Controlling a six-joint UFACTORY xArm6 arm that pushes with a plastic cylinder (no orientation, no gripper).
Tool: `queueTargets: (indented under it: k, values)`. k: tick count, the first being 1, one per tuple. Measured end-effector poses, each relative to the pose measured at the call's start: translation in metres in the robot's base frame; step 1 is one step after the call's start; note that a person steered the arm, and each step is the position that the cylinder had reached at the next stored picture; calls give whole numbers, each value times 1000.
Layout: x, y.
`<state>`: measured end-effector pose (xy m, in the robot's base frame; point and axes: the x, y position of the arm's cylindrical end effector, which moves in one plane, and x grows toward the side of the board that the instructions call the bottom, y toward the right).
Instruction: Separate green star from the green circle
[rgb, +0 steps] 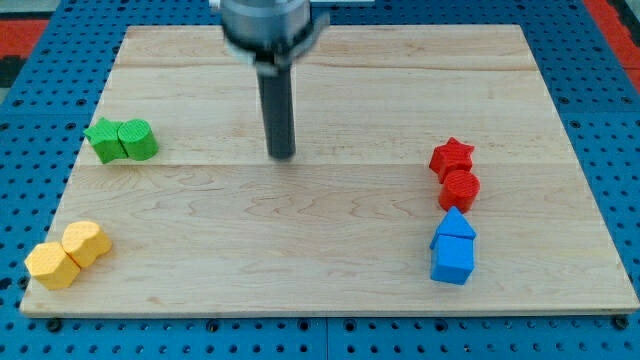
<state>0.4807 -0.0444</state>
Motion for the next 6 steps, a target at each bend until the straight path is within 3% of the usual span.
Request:
queueTargets:
  k: [1,2,3,4,5,6]
  values:
    - [30,-95]
    - [23,-183]
    - [-25,-251]
    - [-89,-225]
    - [-88,-97]
    - [-67,-87]
